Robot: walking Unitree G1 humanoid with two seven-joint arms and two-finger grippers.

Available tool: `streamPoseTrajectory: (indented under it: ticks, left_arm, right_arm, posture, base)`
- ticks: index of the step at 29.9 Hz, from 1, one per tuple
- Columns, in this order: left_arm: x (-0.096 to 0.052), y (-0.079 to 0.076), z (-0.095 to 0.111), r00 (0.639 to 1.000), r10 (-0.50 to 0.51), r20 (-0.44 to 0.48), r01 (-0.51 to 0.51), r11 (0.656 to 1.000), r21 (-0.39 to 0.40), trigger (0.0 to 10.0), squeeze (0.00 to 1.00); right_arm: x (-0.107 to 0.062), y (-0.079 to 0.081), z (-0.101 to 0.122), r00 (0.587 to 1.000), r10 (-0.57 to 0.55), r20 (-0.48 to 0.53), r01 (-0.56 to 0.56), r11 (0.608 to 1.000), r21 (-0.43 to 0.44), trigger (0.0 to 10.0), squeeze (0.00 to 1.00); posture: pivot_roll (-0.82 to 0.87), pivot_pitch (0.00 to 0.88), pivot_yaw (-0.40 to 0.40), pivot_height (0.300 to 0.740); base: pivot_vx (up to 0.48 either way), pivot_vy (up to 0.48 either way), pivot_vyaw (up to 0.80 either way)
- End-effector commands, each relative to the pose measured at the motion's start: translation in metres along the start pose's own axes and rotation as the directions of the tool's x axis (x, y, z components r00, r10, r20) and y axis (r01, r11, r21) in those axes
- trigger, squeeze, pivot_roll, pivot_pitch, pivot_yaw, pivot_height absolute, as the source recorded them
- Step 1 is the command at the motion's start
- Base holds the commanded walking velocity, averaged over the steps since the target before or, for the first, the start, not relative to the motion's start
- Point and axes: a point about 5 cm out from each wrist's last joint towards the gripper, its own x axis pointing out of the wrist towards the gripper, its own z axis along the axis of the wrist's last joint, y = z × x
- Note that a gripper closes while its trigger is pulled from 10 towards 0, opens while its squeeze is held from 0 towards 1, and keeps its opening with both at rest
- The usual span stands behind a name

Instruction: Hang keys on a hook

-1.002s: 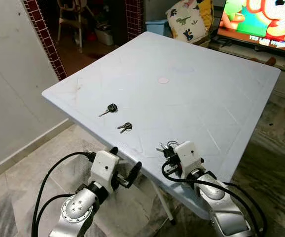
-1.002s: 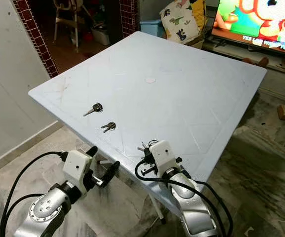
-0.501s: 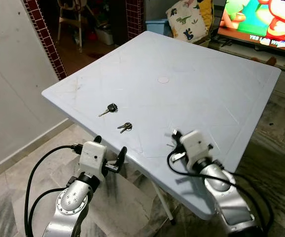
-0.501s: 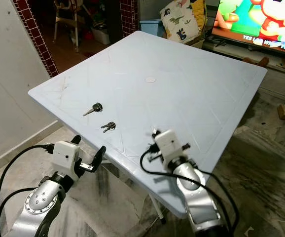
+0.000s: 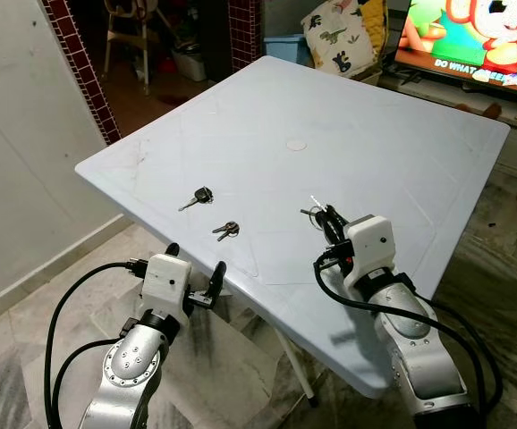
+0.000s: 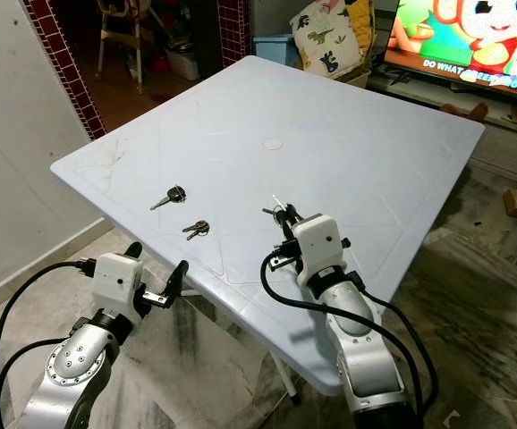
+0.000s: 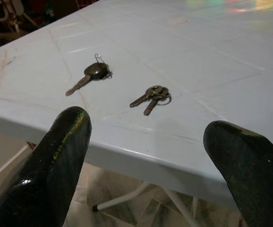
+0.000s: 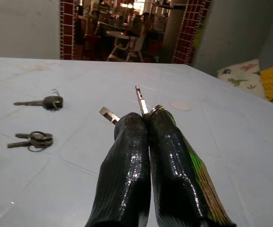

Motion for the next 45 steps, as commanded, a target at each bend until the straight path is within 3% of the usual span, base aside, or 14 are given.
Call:
streamPoseTrajectory:
  ticks: [1,4,8,9,10,11,23,28,40,45]
  left_arm:
    - [0.0,0.003,-0.001,1.0,0.017,-0.003,-0.017,1.0,0.006,10.0,0.0]
    - [0.0,0.004,-0.001,0.999,0.035,-0.003,-0.035,0.999,0.0,10.0,0.0]
    - [-0.001,0.02,0.0,0.981,0.192,0.0,-0.191,0.981,0.041,10.0,0.0]
    - [-0.003,0.024,0.001,0.972,0.236,0.004,-0.236,0.97,0.055,10.0,0.0]
    - [-0.004,0.028,0.002,0.965,0.263,0.01,-0.263,0.963,0.057,10.0,0.0]
    - [-0.008,0.029,0.003,0.961,0.276,0.016,-0.276,0.959,0.063,10.0,0.0]
    - [-0.007,0.019,-0.002,0.963,0.267,-0.031,-0.267,0.964,0.007,10.0,0.0]
    - [-0.003,0.015,-0.001,0.98,0.197,-0.029,-0.198,0.98,-0.016,10.0,0.0]
    - [-0.002,0.022,-0.012,0.975,0.212,-0.07,-0.212,0.977,0.0,10.0,0.0]
    - [0.001,0.022,-0.007,0.983,0.178,-0.046,-0.179,0.984,-0.022,10.0,0.0]
  right_arm:
    - [0.002,0.004,0.005,1.0,0.02,0.02,-0.021,1.0,0.016,0.0,0.0]
    - [0.001,0.009,0.007,0.999,0.035,0.032,-0.037,0.998,0.058,0.0,0.0]
    - [0.0,0.017,0.015,0.998,0.036,0.054,-0.043,0.992,0.117,0.0,0.0]
    - [-0.001,0.019,0.017,0.998,0.031,0.057,-0.039,0.99,0.137,2.4,0.0]
    - [-0.002,0.021,0.018,0.998,0.021,0.053,-0.029,0.987,0.157,8.5,0.0]
    - [-0.004,0.023,0.019,0.999,0.005,0.047,-0.013,0.982,0.187,10.0,0.0]
    - [-0.006,0.019,0.012,0.999,-0.032,-0.007,0.033,0.989,0.142,10.0,0.0]
    - [-0.005,0.015,0.011,0.999,-0.041,-0.017,0.042,0.99,0.137,10.0,0.0]
    - [-0.004,0.014,0.008,0.998,-0.051,-0.035,0.055,0.99,0.133,10.0,0.0]
    - [-0.003,0.013,0.008,0.998,-0.051,-0.037,0.055,0.99,0.13,10.0,0.0]
  posture:
    - [0.0,0.061,0.064,0.74]
    - [0.0,0.062,0.061,0.74]
    - [0.0,0.062,0.057,0.74]
    - [0.0,0.062,0.056,0.74]
    - [0.0,0.062,0.056,0.74]
    - [0.01,0.061,0.056,0.74]
    - [0.0,0.054,0.06,0.74]
    - [0.0,0.049,0.064,0.74]
    - [0.0,0.041,0.064,0.74]
    - [0.01,0.04,0.06,0.74]
  base:
    - [0.0,0.0,0.0]
    - [0.0,0.0,0.0]
    - [0.0,0.0,0.0]
    - [0.0,0.0,0.0]
    - [0.0,0.0,0.0]
    - [0.0,0.0,0.0]
    - [0.0,0.0,0.6]
    - [0.0,0.0,0.8]
    - [0.0,0.0,0.8]
    - [0.0,0.0,0.8]
